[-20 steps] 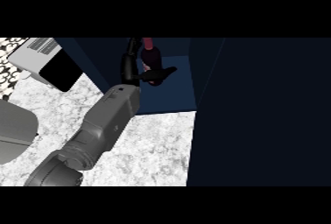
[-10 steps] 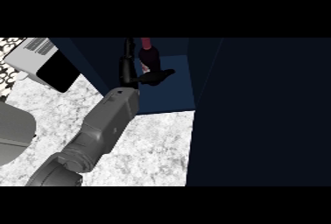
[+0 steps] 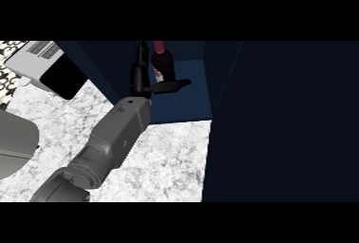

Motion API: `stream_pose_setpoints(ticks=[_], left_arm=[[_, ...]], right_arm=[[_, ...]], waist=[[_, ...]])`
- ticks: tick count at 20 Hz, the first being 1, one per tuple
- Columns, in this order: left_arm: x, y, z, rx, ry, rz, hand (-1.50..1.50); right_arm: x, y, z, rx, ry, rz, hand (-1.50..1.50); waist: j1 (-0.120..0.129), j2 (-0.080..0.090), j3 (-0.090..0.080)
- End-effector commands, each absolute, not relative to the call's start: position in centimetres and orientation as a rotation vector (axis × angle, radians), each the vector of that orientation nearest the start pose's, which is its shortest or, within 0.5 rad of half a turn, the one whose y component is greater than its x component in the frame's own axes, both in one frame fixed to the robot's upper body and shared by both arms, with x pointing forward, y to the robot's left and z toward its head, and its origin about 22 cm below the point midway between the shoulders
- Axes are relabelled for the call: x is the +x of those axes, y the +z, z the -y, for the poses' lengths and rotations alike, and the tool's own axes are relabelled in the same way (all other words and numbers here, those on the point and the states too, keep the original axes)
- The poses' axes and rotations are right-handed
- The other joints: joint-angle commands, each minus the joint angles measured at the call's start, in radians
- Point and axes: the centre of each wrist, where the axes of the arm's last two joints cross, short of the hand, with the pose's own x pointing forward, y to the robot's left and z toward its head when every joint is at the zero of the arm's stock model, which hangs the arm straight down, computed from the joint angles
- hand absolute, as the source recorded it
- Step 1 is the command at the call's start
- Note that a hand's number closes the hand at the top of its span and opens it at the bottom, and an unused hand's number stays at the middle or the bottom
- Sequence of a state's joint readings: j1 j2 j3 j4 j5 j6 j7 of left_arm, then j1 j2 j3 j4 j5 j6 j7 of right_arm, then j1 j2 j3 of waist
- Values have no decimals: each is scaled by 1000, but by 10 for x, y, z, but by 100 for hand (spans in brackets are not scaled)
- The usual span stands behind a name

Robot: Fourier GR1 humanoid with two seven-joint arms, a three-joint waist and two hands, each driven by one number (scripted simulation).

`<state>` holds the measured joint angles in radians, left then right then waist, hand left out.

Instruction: Pick up the wine, place it into the cabinet and close the cabinet

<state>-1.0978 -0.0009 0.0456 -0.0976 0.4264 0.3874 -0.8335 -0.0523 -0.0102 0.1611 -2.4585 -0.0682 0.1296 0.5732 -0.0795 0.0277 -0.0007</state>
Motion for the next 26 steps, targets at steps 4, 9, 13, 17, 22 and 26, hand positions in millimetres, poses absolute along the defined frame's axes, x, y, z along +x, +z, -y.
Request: stream_pose_setpoints(ticks=[4, 9, 13, 17, 22, 26], left_arm=[[416, -3, -123, 85, 100, 1849, -150], [414, -6, -118, 65, 114, 1864, -150], [409, -14, -123, -18, 158, 1849, -150], [410, -13, -122, -32, 176, 1863, -150], [412, -9, -119, -51, 214, 1843, -150], [392, -39, -131, -58, 207, 1841, -150]], right_arm=[[150, 198, 191, 275, 265, 1934, -150], [144, 205, 196, 287, 279, 1944, -150], [148, 213, 194, 287, 284, 1922, -150], [157, 198, 195, 274, 271, 1945, -150], [147, 206, 201, 281, 255, 1925, -150], [148, 209, 196, 268, 262, 1922, -150]], waist=[[24, -7, -1], [11, -3, -1], [23, -15, -1], [14, -12, 0], [15, -18, 0], [22, -24, 0]])
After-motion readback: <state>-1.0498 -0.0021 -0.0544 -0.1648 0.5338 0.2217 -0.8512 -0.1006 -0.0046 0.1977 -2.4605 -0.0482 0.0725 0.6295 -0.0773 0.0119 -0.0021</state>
